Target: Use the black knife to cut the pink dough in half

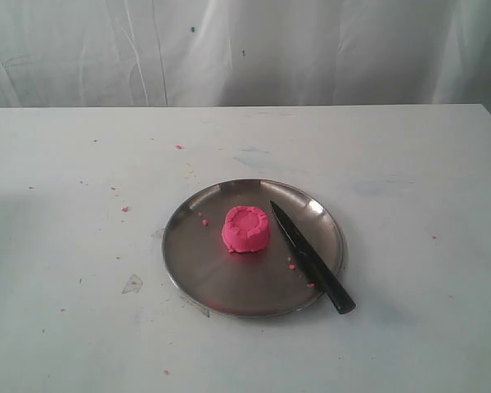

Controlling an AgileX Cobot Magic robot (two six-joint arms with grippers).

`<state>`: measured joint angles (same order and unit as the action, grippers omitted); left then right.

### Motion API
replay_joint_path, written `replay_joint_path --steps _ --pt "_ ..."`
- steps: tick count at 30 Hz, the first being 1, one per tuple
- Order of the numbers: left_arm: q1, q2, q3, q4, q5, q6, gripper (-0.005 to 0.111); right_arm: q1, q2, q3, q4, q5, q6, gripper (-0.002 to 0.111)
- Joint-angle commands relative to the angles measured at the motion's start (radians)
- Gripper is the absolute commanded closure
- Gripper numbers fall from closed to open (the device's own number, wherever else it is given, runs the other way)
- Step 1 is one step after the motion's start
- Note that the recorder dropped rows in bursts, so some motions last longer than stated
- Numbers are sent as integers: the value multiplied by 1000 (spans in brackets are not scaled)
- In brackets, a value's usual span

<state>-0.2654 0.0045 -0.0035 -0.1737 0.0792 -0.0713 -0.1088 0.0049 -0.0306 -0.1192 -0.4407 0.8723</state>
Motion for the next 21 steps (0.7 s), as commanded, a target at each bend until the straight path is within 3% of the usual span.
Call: replay_joint_path --steps 1,5,12,16,21 --pt "4 -4 3 -11 -2 -1 107 46 -5 -123 -491 167 376 108" --pt "4 -4 3 -11 -2 -1 107 98 55 -243 -928 207 692 108" --pt "4 -4 3 -11 -3 -1 107 167 298 -425 -1573 88 1121 108" --pt "4 -4 3 -11 -3 -1 107 200 413 -486 -1625 70 1153 108" --pt "4 -4 3 -11 -3 -1 107 251 466 -539 -1625 110 994 108"
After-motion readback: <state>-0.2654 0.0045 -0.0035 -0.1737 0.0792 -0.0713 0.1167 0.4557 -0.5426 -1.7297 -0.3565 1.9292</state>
